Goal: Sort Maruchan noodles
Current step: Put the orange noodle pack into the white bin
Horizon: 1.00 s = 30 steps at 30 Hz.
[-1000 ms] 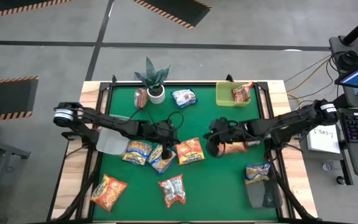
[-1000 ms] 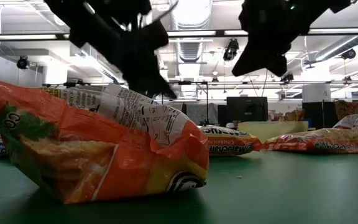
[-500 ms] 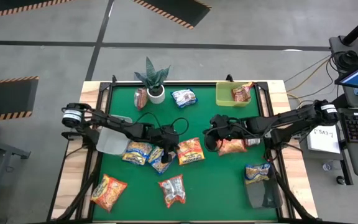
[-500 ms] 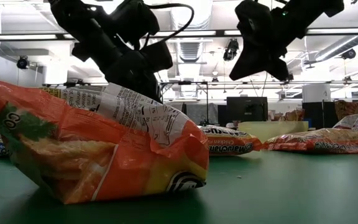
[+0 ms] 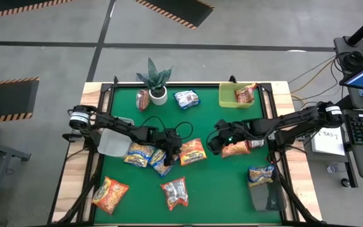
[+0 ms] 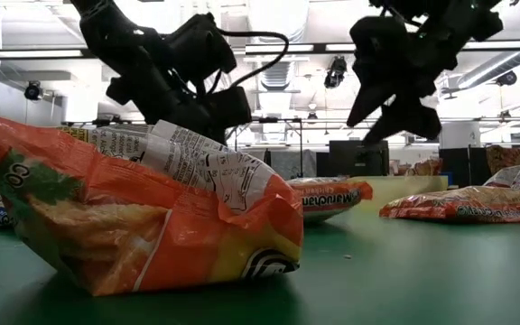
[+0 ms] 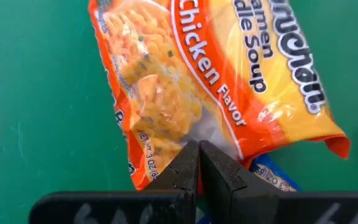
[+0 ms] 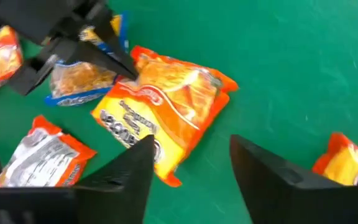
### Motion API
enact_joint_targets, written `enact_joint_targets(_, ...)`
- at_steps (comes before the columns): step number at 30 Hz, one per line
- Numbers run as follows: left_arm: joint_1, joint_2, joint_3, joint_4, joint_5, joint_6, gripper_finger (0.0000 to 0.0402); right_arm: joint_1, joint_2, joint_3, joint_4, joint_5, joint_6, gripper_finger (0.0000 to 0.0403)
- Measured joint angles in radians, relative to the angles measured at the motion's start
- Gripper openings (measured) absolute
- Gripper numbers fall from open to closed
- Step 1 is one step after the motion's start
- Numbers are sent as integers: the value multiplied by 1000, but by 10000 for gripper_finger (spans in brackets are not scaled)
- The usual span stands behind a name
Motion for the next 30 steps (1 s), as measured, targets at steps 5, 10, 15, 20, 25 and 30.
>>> enact_joint_targets(5,0,0,-1,0,-3,0,0,0,4,-42,52,2,75,263)
enact_joint_targets(10,1,0,-2,4,-11,6,0,0,70,-51,138,-23,101,292)
enact_joint_targets(15,1,0,-4,5,-12,11,0,-3,198,-38,248,-69,112,294)
enact_joint_targets(20,1,0,-8,10,-22,31,0,-29,313,-28,366,-163,114,297)
enact_joint_targets(25,1,0,-8,15,-36,40,0,-52,406,-9,508,-235,116,297)
enact_joint_targets(30,1,-1,-9,15,-36,49,0,-59,458,15,590,-283,97,288)
